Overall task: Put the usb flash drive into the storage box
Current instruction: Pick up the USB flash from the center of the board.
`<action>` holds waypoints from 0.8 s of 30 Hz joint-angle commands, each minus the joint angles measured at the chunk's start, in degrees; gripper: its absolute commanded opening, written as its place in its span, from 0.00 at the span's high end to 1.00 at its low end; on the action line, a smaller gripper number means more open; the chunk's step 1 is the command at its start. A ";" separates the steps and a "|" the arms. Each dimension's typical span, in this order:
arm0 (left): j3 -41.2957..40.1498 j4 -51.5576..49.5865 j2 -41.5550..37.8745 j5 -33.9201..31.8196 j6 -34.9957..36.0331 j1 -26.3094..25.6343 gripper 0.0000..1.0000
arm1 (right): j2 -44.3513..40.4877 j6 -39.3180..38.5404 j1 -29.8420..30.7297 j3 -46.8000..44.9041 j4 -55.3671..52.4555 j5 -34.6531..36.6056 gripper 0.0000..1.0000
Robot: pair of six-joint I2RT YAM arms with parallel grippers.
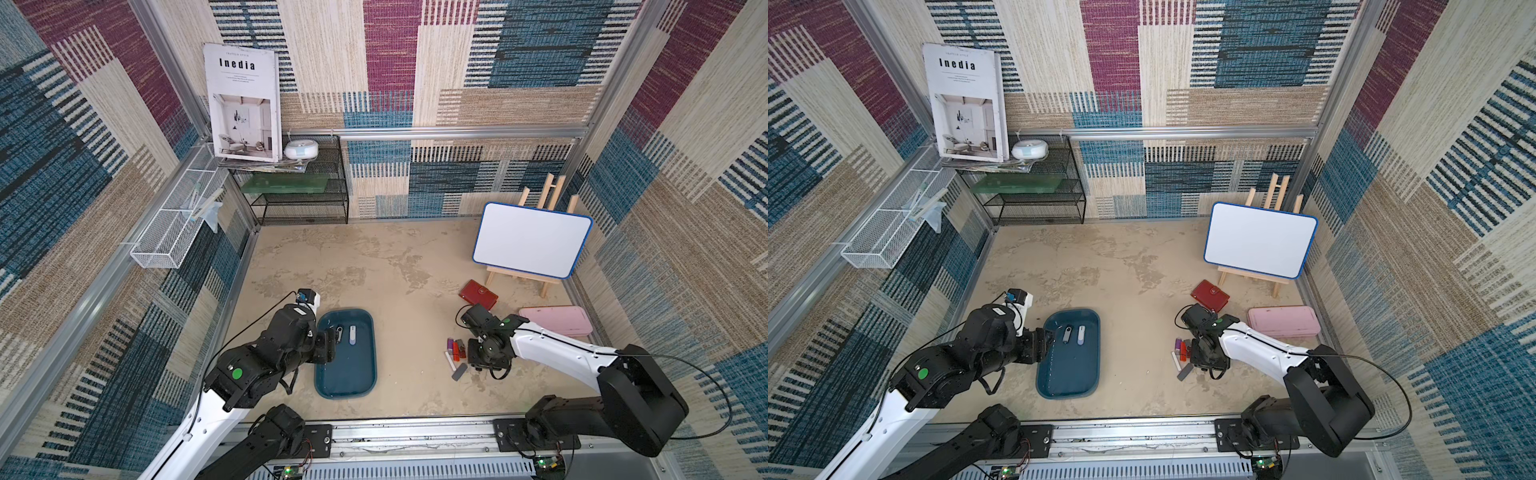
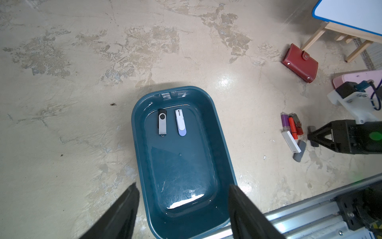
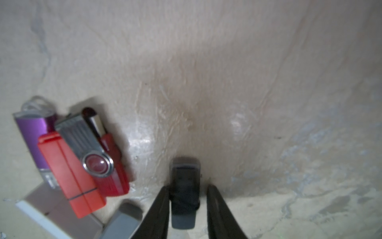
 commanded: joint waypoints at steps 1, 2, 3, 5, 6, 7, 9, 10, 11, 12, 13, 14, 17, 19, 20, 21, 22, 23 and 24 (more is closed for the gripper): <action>-0.05 0.59 -0.05 -0.75 0.10 0.03 0.28 | 0.97 -0.93 0.00 -0.72 1.92 -2.46 0.71; -0.04 0.55 -0.02 -0.90 0.12 0.04 0.28 | 0.80 -1.15 0.04 -0.79 2.19 -2.55 0.73; -0.05 0.55 -0.17 -0.89 0.13 0.03 0.28 | 0.56 -1.18 0.09 -0.69 2.20 -2.31 0.75; -0.10 0.55 -0.17 -0.94 0.08 0.03 0.28 | 0.35 -1.50 0.06 -0.44 2.11 -2.12 0.77; -0.05 0.55 -0.19 -0.94 0.09 0.04 0.28 | 0.12 -1.67 0.09 -0.18 1.88 -1.83 0.78; -0.05 0.56 -0.23 -0.98 0.05 0.04 0.28 | -0.23 -1.77 0.12 0.10 1.60 -1.47 0.79; -0.10 0.54 -0.20 -0.98 0.06 0.03 0.28 | -0.99 -2.13 0.12 0.53 0.77 -0.74 0.80; -0.05 0.54 -0.19 -1.00 0.04 0.03 0.28 | -1.52 -2.25 0.07 1.02 0.17 -0.27 0.81; -0.07 0.55 -0.23 -0.99 -0.01 0.05 0.28 | -2.18 -2.32 0.05 1.35 -0.30 0.06 0.81; -0.05 0.52 -0.23 -1.00 0.04 0.04 0.28 | -2.83 -2.35 0.05 1.83 -0.80 0.32 0.82; -0.11 0.54 -0.32 -0.91 -0.01 0.02 0.28 | -3.46 -2.37 0.05 2.27 -1.21 0.44 0.82; -0.03 0.55 -0.23 -0.99 0.04 0.01 0.28 | -4.20 -2.44 0.05 2.80 -1.88 0.80 0.82; -0.05 0.48 -0.36 -1.13 0.02 0.02 0.28 | -6.48 -2.54 0.10 4.75 -3.91 1.15 0.81; -0.06 0.46 -0.49 -1.21 -0.04 0.03 0.28 | -8.21 -2.75 0.22 6.28 -4.98 0.48 0.81; -0.05 0.43 -0.58 -1.29 -0.09 0.03 0.28 | -9.05 -2.79 0.49 7.53 -5.38 -0.21 0.81; -0.05 0.43 -0.58 -1.34 -0.09 0.04 0.28 | -9.76 -2.91 0.78 8.73 -5.28 -1.13 0.81; -0.09 0.39 -0.64 -1.36 -0.08 0.03 0.28 | -10.33 -2.54 1.22 9.57 -5.10 -1.86 0.81; -0.05 0.39 -0.67 -1.42 -0.14 0.08 0.28 | -10.84 -2.01 1.71 10.80 -4.39 -3.35 0.81; 0.04 0.44 -0.61 -1.43 -0.11 0.03 0.28 | -11.19 -1.59 2.56 11.71 -2.55 -5.47 0.81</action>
